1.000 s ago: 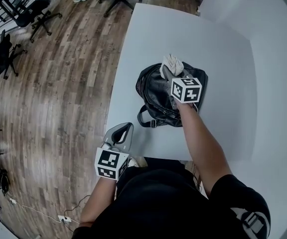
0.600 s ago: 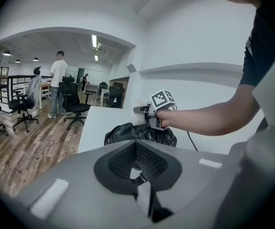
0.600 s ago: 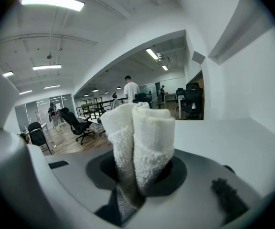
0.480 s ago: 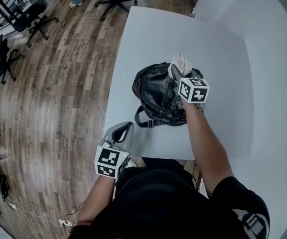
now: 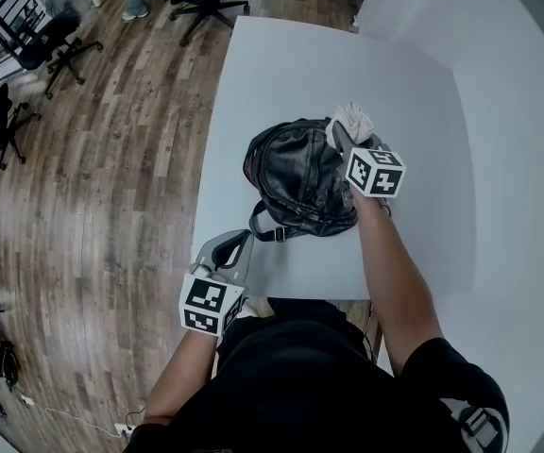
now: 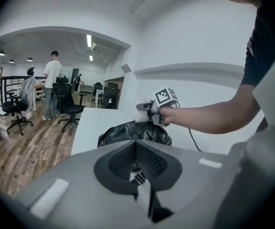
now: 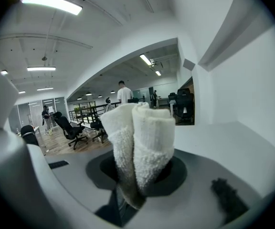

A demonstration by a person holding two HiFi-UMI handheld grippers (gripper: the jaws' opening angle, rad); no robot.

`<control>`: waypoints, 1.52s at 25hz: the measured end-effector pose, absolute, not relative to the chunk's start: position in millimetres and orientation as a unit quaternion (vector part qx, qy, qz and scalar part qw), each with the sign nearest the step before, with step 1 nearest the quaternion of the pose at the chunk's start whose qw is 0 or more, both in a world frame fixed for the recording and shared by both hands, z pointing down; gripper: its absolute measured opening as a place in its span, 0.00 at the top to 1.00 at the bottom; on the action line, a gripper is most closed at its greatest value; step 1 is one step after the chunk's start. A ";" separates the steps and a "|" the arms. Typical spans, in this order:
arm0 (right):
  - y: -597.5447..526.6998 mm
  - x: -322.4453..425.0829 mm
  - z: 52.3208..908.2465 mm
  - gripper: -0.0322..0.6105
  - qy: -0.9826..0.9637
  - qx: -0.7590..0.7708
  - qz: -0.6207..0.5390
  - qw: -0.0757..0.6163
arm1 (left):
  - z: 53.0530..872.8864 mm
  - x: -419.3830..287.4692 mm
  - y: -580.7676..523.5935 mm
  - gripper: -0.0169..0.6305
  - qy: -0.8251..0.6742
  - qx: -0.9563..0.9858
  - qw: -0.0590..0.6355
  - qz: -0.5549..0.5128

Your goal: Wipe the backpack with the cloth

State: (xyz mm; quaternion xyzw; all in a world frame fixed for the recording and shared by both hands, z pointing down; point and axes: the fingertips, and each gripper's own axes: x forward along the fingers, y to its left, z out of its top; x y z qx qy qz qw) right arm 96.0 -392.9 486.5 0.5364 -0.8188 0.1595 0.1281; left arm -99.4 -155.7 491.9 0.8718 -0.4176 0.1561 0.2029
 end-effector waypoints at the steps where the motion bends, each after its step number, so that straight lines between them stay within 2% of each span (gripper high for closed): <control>1: -392.4 99.5 483.0 0.79 -0.818 0.539 0.158 0.125 | 492.1 -98.5 -155.3 0.96 -0.415 0.873 0.201 0.159; 27: -359.7 175.3 435.1 0.79 -0.781 0.604 0.128 0.095 | 481.3 -80.6 -146.0 0.96 -0.379 0.893 0.183 0.157; 38: -346.8 182.5 430.4 0.79 -0.779 0.608 0.125 0.087 | 483.0 -78.3 -140.0 0.96 -0.378 0.894 0.180 0.162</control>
